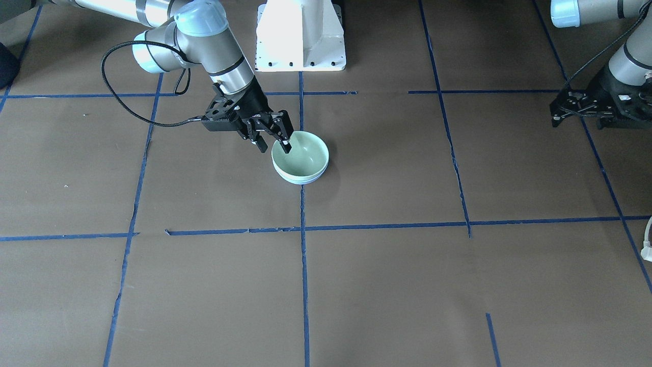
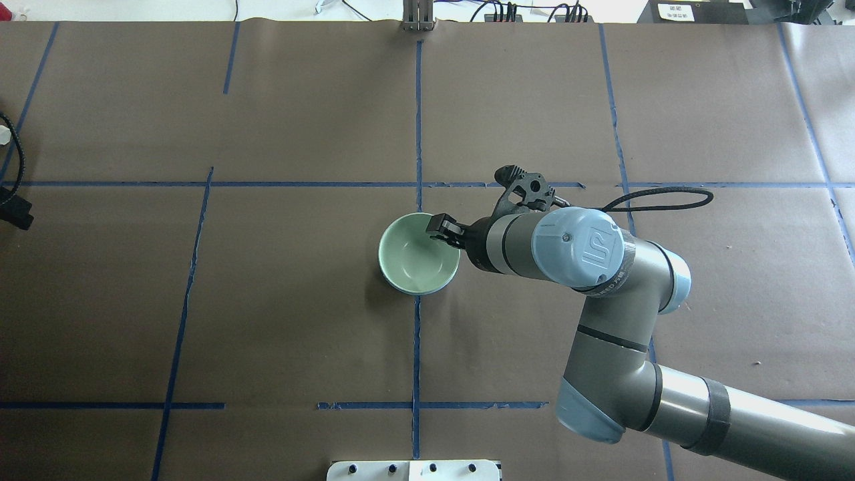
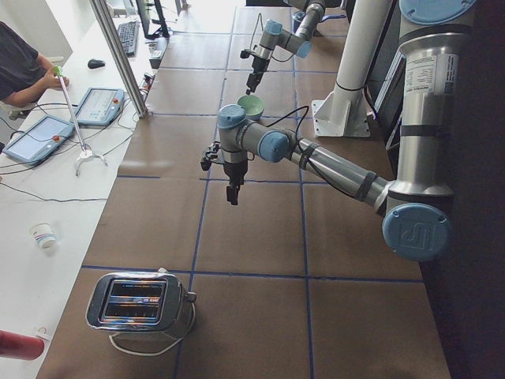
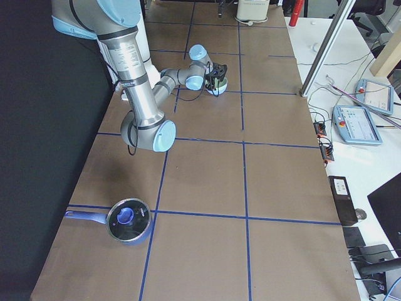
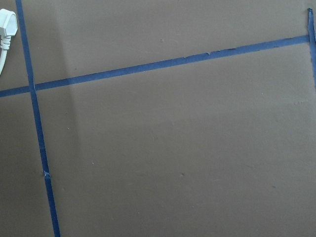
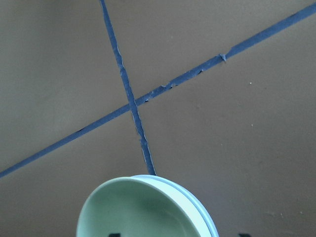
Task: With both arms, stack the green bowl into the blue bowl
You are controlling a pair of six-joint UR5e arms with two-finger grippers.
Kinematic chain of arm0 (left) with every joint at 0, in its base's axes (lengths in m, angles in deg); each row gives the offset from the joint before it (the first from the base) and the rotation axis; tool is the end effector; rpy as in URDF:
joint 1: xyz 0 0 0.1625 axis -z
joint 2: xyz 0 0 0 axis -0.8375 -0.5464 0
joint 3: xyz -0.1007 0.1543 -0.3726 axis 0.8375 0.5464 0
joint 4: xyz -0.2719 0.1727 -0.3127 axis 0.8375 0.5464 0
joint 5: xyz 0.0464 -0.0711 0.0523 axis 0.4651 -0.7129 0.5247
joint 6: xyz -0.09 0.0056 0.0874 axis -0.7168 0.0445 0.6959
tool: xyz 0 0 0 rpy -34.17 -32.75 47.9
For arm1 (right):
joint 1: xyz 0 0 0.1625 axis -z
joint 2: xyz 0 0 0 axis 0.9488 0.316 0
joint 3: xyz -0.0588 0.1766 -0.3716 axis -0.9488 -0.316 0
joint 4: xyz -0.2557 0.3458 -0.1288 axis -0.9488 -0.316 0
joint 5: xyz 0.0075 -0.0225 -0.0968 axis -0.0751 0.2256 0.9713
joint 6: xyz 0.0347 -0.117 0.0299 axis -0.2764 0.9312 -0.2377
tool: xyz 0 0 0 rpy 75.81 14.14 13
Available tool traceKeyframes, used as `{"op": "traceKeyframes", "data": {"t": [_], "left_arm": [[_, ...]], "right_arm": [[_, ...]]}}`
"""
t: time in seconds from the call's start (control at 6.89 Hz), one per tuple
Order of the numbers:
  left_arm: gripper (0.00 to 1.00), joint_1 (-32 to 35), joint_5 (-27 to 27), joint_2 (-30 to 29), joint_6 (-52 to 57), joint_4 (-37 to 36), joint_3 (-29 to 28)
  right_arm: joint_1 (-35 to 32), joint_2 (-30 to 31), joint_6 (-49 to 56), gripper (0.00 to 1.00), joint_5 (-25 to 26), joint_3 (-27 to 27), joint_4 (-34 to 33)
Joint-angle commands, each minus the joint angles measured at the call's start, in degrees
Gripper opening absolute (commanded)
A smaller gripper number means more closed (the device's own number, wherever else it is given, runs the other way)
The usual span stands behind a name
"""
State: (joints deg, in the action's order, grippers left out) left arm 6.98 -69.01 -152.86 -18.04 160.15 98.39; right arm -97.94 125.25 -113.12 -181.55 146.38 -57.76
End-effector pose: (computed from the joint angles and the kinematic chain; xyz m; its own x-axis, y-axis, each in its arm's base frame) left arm 0.1693 -0.4889 0.4654 0.7738 0.1476 -0.6160 -0.1113 0.9890 0.0972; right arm -0.5581 -0.4170 0.2184 0.2892 0.3005 0.9089 -0.4397 0.8851 -0.1527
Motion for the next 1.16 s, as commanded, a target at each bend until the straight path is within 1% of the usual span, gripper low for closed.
{"op": "traceKeyframes", "data": {"t": [0.0,0.15,0.29,0.44,0.58,0.73,0.87,1.02], "left_arm": [[1.00,0.04,0.00,0.23,0.21,0.00,-0.09],[1.00,0.04,0.00,0.32,0.47,0.00,-0.09],[1.00,0.13,0.00,0.49,0.56,0.00,-0.18],[1.00,0.22,0.09,0.49,0.56,-0.09,-0.70],[1.00,1.00,-0.08,0.41,0.65,-0.09,-1.49],[1.00,3.36,-0.61,0.41,1.17,-0.18,-2.28],[1.00,5.73,-0.79,0.41,5.70,-0.35,-3.59],[1.00,9.32,-5.31,0.49,10.53,-0.44,-6.65]], "right_arm": [[-4.46,0.62,0.54,1.00,-3.97,1.74,-2.04],[-8.32,0.72,5.76,1.00,-9.83,4.88,-9.55],[-10.19,1.15,13.73,1.00,-11.45,8.92,-17.63],[-12.21,3.51,22.51,1.00,-11.91,11.13,-20.93],[-15.62,6.75,29.82,1.00,-16.26,11.15,-20.79],[-21.05,10.70,38.51,1.00,-21.70,11.07,-20.44],[-26.68,15.00,47.47,1.00,-26.45,10.98,-20.43],[-32.56,19.65,54.96,1.00,-30.76,10.46,-20.35]]}}
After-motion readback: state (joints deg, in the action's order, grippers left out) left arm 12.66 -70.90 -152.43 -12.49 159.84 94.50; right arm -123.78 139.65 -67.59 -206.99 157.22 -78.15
